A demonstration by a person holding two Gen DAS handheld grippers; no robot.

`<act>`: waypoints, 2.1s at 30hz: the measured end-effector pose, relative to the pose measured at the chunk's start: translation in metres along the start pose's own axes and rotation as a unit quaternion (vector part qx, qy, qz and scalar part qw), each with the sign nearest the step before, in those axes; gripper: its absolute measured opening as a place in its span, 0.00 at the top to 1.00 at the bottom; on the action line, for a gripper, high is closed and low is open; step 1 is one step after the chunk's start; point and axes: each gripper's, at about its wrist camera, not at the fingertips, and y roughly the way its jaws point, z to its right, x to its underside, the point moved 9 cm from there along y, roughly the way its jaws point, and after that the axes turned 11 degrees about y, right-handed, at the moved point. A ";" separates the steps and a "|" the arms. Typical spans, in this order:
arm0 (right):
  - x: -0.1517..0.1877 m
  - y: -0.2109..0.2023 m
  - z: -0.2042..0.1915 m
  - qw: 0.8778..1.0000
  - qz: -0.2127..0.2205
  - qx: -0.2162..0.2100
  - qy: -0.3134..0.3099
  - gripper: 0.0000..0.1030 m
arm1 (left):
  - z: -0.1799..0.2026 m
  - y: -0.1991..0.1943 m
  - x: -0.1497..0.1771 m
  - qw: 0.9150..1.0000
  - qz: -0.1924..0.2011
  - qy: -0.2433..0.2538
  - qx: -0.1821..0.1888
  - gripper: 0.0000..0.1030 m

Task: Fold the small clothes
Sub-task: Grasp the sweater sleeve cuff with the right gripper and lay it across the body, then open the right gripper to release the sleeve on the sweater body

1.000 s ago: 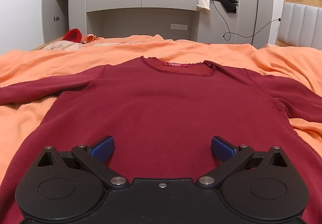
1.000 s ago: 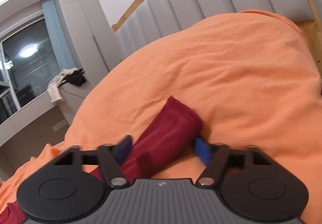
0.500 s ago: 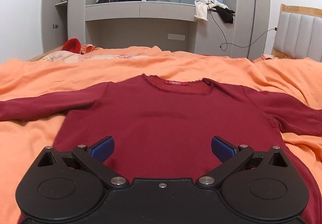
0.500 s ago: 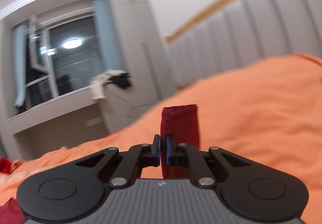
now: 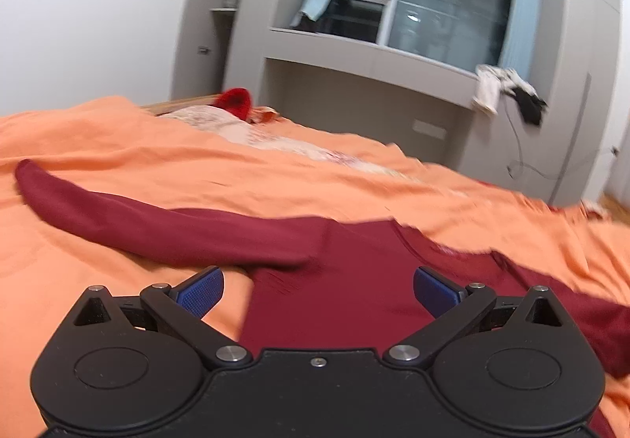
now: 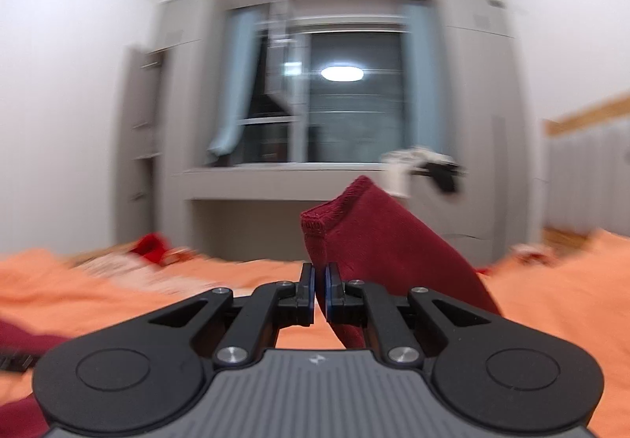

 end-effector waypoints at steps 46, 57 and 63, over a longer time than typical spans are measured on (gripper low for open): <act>0.137 0.018 0.128 0.942 -0.247 0.031 0.227 0.34 | 0.034 0.043 0.075 0.979 -0.121 0.165 -0.021 0.00; 0.122 0.023 0.151 0.934 -0.246 0.018 0.258 0.91 | 0.038 0.038 0.079 0.976 -0.118 0.182 -0.024 0.00; 0.132 0.029 0.148 0.927 -0.258 0.019 0.271 0.81 | 0.037 0.036 0.080 0.977 -0.116 0.179 -0.020 0.00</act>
